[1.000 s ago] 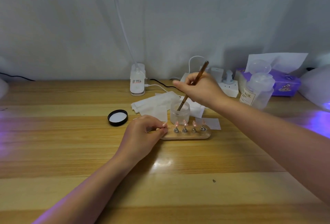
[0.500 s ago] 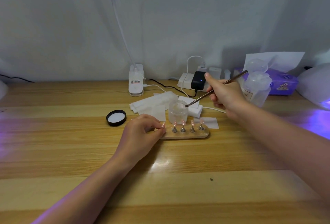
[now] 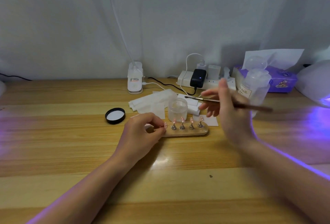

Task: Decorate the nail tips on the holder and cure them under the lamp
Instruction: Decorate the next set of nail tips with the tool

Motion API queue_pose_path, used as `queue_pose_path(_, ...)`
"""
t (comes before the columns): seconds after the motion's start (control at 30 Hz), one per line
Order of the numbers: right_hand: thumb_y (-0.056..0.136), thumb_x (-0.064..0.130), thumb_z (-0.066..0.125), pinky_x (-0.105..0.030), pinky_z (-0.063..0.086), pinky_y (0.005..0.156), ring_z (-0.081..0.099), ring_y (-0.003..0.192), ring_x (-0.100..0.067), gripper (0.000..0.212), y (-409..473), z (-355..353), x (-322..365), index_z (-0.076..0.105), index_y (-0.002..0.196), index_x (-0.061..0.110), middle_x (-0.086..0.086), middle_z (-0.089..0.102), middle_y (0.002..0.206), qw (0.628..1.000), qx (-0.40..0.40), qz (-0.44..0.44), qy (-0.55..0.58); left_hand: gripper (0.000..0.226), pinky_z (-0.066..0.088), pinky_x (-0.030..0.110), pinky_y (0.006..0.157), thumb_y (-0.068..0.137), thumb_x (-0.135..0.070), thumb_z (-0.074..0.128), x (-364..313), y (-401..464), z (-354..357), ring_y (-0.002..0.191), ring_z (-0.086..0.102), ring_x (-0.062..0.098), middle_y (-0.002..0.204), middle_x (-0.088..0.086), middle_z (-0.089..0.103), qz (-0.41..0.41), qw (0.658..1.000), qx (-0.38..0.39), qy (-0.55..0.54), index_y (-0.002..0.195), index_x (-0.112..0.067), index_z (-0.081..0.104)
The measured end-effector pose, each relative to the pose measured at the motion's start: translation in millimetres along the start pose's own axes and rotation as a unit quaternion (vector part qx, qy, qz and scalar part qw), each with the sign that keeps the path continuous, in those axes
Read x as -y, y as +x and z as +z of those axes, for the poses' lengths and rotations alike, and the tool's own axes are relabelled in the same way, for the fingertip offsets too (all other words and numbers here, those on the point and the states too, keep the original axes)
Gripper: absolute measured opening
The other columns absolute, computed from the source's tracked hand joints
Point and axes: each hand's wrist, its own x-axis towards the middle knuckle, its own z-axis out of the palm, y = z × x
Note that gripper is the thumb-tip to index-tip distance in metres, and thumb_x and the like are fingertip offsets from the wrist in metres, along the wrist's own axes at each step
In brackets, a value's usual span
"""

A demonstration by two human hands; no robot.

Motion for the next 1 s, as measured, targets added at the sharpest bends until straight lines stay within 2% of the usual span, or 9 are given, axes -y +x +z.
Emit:
queue_pose_path(0.07, 0.093, 0.044, 0.042, -0.018, 0.048, 0.059, 0.062, 0.064, -0.008, 0.033, -20, 5, -6, 0.064, 0.077, 0.025, 0.001, 0.067, 0.068, 0.997, 0.043, -0.054, -0.028, 0.015, 0.050, 0.017, 0.076, 0.077, -0.003, 0.069, -1, -1, 0, 0.077, 0.060, 0.003, 0.075, -0.008, 0.066, -0.008, 1.000, 0.002, -0.017, 0.074, -0.017, 0.067)
queue_pose_path(0.13, 0.089, 0.044, 0.046, -0.028, 0.050, 0.067, 0.063, 0.072, -0.010, 0.033, -32, 7, -11, 0.066, 0.078, 0.021, 0.003, 0.068, 0.073, 0.988, 0.063, -0.111, -0.082, 0.011, 0.048, 0.017, 0.075, 0.078, -0.004, 0.069, -2, -1, -1, 0.075, 0.060, 0.001, 0.074, -0.007, 0.067, -0.012, 0.999, -0.002, -0.033, 0.075, -0.015, 0.068)
queue_pose_path(0.2, 0.087, 0.044, 0.049, -0.040, 0.049, 0.069, 0.064, 0.071, -0.018, 0.035, -37, 6, -13, 0.068, 0.076, 0.017, -0.002, 0.068, 0.071, 0.970, 0.068, -0.180, -0.148, 0.012, 0.047, 0.015, 0.073, 0.078, -0.004, 0.069, -3, -2, -2, 0.074, 0.060, 0.001, 0.074, -0.007, 0.067, -0.005, 0.999, -0.004, -0.040, 0.076, -0.017, 0.069)
queue_pose_path(0.27, 0.087, 0.043, 0.049, -0.047, 0.047, 0.068, 0.062, 0.065, -0.022, 0.036, -38, 5, -14, 0.067, 0.071, 0.015, -0.004, 0.065, 0.064, 0.961, 0.067, -0.211, -0.167, 0.015, 0.047, 0.012, 0.072, 0.078, -0.005, 0.069, -5, -2, -3, 0.075, 0.060, 0.001, 0.075, -0.007, 0.068, 0.001, 0.999, -0.004, -0.048, 0.077, -0.020, 0.070)
queue_pose_path(0.4, 0.092, 0.046, 0.038, -0.040, 0.044, 0.073, 0.058, 0.066, -0.004, 0.054, -40, 4, -16, 0.065, 0.065, 0.010, 0.009, 0.062, 0.062, 0.966, 0.062, -0.198, -0.154, 0.017, 0.050, 0.022, 0.075, 0.076, -0.003, 0.070, -4, -1, -3, 0.078, 0.062, 0.007, 0.079, -0.001, 0.070, 0.002, 0.998, 0.001, -0.064, 0.084, -0.018, 0.072)
queue_pose_path(0.47, 0.094, 0.047, 0.033, -0.035, 0.042, 0.074, 0.057, 0.066, 0.000, 0.057, -40, 6, -19, 0.066, 0.067, 0.010, 0.008, 0.061, 0.061, 0.964, 0.062, -0.206, -0.158, 0.017, 0.050, 0.026, 0.074, 0.075, -0.003, 0.071, -4, -1, -3, 0.079, 0.063, 0.009, 0.080, 0.002, 0.070, 0.009, 0.998, 0.005, -0.064, 0.087, -0.015, 0.073)
queue_pose_path(0.73, 0.095, 0.046, 0.031, -0.037, 0.043, 0.072, 0.060, 0.068, -0.005, 0.055, -38, 10, -25, 0.069, 0.073, 0.011, 0.005, 0.065, 0.066, 0.949, 0.087, -0.239, -0.189, 0.017, 0.050, 0.026, 0.075, 0.074, -0.005, 0.072, -4, 1, -2, 0.079, 0.063, 0.006, 0.081, -0.002, 0.070, 0.000, 0.998, 0.012, -0.068, 0.088, -0.015, 0.073)
queue_pose_path(0.87, 0.096, 0.045, 0.030, -0.031, 0.041, 0.070, 0.053, 0.065, 0.005, 0.058, -41, 7, -26, 0.066, 0.066, 0.012, 0.005, 0.062, 0.058, 0.958, 0.081, -0.222, -0.159, 0.017, 0.049, 0.019, 0.073, 0.075, -0.005, 0.072, -3, 1, -2, 0.077, 0.062, 0.003, 0.080, -0.004, 0.070, -0.001, 0.998, 0.013, -0.069, 0.088, -0.016, 0.073)
queue_pose_path(1.0, 0.094, 0.048, 0.031, -0.034, 0.042, 0.073, 0.057, 0.070, -0.001, 0.055, -38, 9, -25, 0.068, 0.072, 0.014, 0.007, 0.064, 0.066, 0.956, 0.074, -0.221, -0.178, 0.016, 0.048, 0.018, 0.071, 0.075, -0.004, 0.072, -3, 1, -2, 0.078, 0.063, 0.007, 0.079, 0.000, 0.070, -0.004, 0.997, 0.016, -0.076, 0.086, -0.015, 0.073)
